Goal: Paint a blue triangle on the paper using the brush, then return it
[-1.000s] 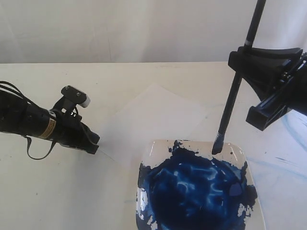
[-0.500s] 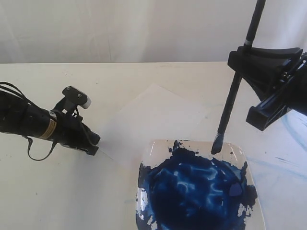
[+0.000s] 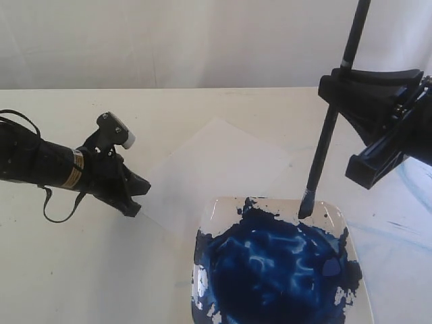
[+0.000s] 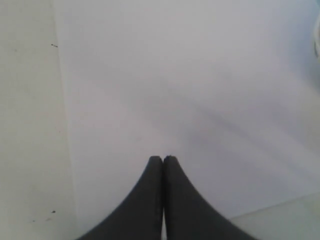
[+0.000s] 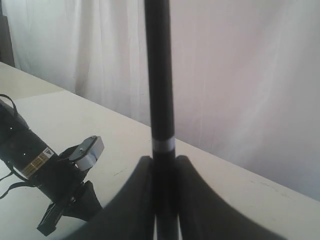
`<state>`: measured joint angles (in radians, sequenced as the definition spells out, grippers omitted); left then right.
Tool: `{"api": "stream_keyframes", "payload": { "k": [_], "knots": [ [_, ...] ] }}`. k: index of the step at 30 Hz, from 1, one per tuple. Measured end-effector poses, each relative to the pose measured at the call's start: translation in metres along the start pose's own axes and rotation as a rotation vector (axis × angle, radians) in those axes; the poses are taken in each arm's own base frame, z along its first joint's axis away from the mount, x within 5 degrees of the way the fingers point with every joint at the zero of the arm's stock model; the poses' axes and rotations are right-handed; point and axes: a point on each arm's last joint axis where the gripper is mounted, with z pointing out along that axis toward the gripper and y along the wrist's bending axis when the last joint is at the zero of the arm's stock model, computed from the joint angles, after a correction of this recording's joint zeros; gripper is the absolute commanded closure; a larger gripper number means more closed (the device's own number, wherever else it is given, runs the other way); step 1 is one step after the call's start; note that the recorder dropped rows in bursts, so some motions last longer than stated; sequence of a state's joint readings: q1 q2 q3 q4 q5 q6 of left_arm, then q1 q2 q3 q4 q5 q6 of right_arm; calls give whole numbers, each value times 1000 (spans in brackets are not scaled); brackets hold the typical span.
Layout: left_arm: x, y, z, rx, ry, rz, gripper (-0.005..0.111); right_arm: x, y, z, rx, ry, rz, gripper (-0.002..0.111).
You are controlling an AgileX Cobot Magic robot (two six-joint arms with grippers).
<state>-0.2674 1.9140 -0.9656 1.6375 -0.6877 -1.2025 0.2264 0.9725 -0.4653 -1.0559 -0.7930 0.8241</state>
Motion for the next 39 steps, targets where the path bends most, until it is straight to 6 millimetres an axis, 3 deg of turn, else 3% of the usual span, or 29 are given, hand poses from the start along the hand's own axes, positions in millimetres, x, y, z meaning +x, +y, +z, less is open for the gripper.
{"api": "stream_keyframes", "payload": {
  "k": [5, 15, 20, 27, 34, 39],
  "knots": [
    [9, -1, 9, 27, 34, 13, 107, 0, 1, 0, -6, 3, -6, 108],
    [10, -1, 9, 34, 32, 15, 107, -1, 0, 0, -6, -9, -2, 108],
    [10, -1, 9, 34, 33, 16, 107, -21, -8, 10, -10, -96, 10, 108],
    [10, -1, 9, 34, 32, 16, 107, -30, -35, 55, -130, -180, 53, 108],
    [9, -1, 9, 38, 30, 16, 107, -6, -62, 107, -224, -244, 178, 108],
    [10, -2, 9, 40, 30, 15, 107, 16, -61, 146, -279, -224, 239, 108]
  ]
}}
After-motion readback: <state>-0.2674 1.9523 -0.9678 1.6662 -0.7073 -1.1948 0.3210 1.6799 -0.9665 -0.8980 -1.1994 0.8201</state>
